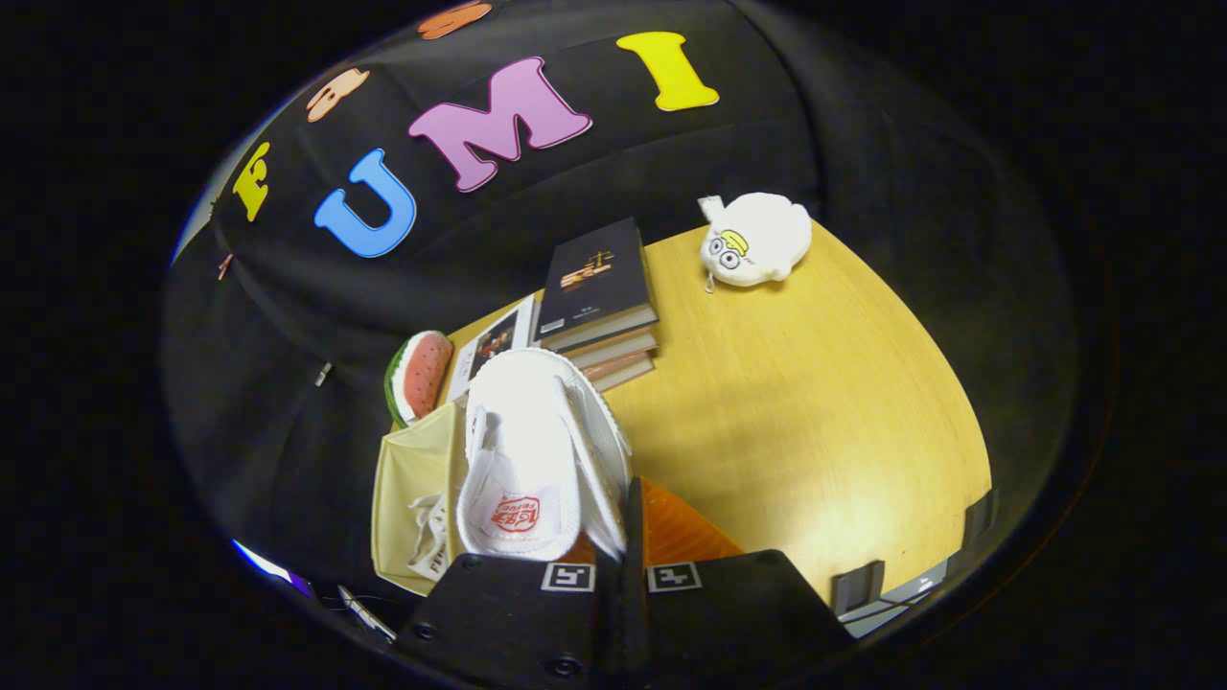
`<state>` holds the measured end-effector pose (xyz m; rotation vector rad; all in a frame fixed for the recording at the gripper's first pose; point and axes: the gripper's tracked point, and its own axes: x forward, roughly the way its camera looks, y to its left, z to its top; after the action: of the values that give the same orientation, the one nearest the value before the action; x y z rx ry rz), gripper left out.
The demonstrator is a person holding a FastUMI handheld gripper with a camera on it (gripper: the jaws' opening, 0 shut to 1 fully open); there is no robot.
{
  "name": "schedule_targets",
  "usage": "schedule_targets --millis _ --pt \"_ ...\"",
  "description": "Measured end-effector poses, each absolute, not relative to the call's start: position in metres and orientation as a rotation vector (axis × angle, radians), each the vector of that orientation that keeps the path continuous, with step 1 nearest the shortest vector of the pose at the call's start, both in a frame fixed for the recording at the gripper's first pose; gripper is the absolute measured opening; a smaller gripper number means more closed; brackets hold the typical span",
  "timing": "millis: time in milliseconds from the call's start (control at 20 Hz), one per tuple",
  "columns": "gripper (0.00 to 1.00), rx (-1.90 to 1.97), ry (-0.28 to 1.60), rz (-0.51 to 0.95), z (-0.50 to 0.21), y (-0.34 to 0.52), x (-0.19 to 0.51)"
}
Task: Open the storage box then place both shoes into the box .Put the left shoe in first, then the right shoe, with the right side of both shoes facing outward in a uniform manner.
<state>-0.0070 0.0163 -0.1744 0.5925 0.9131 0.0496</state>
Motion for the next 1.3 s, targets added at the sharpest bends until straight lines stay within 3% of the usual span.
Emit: schedule_targets --millis 250,500,850,1100,1300 --pt "0.05 0.601 0.963 0.106 -0.153 0.114 0.007" --pt "0.05 0.588 1.086 0.050 -0.181 0.188 0.007" --pt "0.05 0.458 1.129 -0.113 -0.225 0.206 0.013" --pt "0.07 0.424 1.162 -0.097 -0.238 0.222 0.008" --pt "0.82 0.413 1.090 0.002 -0.204 0.240 0.017"
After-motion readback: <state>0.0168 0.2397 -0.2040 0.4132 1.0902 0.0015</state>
